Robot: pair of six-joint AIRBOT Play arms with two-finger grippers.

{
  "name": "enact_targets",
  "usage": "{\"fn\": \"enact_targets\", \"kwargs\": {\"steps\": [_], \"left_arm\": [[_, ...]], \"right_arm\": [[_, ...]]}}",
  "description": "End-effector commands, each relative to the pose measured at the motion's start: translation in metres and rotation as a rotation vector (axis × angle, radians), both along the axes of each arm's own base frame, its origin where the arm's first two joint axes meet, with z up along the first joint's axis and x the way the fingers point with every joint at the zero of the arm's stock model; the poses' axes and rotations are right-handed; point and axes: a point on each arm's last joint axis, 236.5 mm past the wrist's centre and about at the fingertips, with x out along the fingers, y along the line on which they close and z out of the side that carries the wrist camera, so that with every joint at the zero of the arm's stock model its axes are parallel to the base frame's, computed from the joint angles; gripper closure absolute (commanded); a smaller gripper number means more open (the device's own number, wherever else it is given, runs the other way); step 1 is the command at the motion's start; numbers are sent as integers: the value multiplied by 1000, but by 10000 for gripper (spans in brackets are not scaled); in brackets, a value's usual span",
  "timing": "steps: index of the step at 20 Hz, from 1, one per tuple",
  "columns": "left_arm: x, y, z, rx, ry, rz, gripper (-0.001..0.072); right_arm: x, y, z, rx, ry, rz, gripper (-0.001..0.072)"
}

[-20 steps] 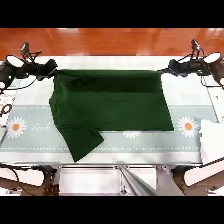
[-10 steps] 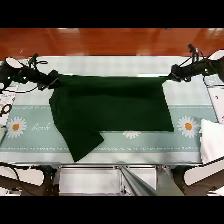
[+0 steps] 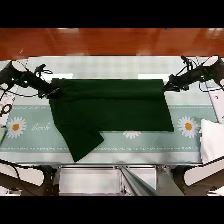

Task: Fold the shirts.

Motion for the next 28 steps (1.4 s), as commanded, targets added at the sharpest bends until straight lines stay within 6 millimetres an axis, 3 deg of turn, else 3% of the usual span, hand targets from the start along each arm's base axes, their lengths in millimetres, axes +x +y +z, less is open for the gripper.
{"fn": "enact_targets", "kwargs": {"steps": [1,3,5,7,8,10,13,14,16,18,20,24,28], "left_arm": [[-8,0,1,-7,40,-24,202],[1,12,28,0,3,40,203],[6,30,71,24,-101,94,203],[-9,44,105,41,-167,136,203],[-26,49,112,46,-178,152,203],[-78,46,101,31,-126,145,204],[-169,34,62,-23,20,230,204],[-188,32,51,-38,36,281,204],[-211,25,35,-91,48,406,204],[-226,19,19,-128,82,490,204],[-233,12,6,-142,113,495,204],[-218,4,1,-192,67,513,204],[-208,9,-11,-197,69,551,204]], "right_arm": [[-7,0,4,15,51,-52,298],[-18,-16,27,31,77,-109,303],[-43,-44,61,9,80,-112,305],[-71,-77,86,-58,48,-180,305],[-84,-85,89,-67,16,-246,305],[-114,-82,77,-41,-30,-361,305],[-170,-51,47,13,-52,-376,305],[-180,-40,41,40,-69,-391,305],[-181,-17,47,128,-133,-437,305],[-185,3,57,200,-145,-391,305],[-184,7,62,225,-151,-392,305],[-185,8,62,228,-148,-389,305],[-184,7,62,225,-151,-390,305]]}}
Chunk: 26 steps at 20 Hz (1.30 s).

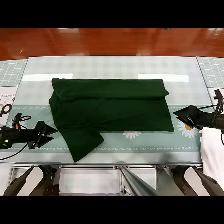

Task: Fold the shirts.

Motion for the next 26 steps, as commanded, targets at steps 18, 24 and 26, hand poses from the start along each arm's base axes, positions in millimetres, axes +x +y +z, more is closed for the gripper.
{"fn": "enact_targets", "kwargs": {"steps": [18,24,26], "left_arm": [[40,-80,-5,-101,-122,-287,689],[43,-80,0,-106,-132,-295,689],[44,-80,2,-102,-140,-295,688]], "right_arm": [[-39,-47,-38,-154,220,-95,305],[-69,-47,-66,-64,408,-78,306],[-63,-36,-73,-23,412,-40,306]]}}
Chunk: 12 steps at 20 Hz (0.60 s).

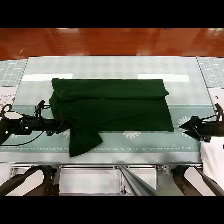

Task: Fold the shirts.

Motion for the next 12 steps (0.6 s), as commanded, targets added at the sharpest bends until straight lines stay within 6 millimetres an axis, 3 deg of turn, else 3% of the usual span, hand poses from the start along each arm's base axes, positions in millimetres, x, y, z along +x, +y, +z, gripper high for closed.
{"fn": "enact_targets", "kwargs": {"steps": [1,5,9,12], "left_arm": [[2,0,4,2,-14,-1,689],[7,3,6,20,-41,12,689],[7,3,6,20,-42,12,688],[7,3,6,19,-42,12,688]], "right_arm": [[-4,14,-15,76,61,37,306],[-3,20,-31,138,103,31,305],[29,31,-33,225,6,-23,306],[39,44,-43,225,12,31,306]]}}
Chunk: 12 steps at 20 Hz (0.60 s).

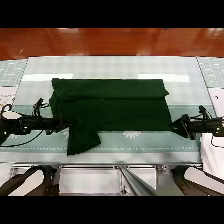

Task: Fold the shirts.

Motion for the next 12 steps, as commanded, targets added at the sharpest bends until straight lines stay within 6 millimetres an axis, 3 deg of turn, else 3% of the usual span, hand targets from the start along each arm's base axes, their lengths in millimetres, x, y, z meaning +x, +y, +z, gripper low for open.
{"fn": "enact_targets", "kwargs": {"steps": [1,2,3,4,7,9,12], "left_arm": [[1,0,0,1,-2,1,688],[0,0,1,-1,-1,-1,688],[0,0,1,-1,-1,-1,688],[0,0,1,-3,5,5,688],[9,4,8,8,-22,13,688],[24,15,20,20,-77,17,688],[48,32,43,40,-142,34,688]], "right_arm": [[22,11,-9,-8,-40,31,314],[31,15,-5,-14,-65,46,419],[36,19,0,-15,-90,77,600],[38,23,5,-13,-112,119,684],[40,21,14,-12,-119,160,684],[42,9,14,-67,-117,193,684],[66,6,35,-78,-189,197,684]]}}
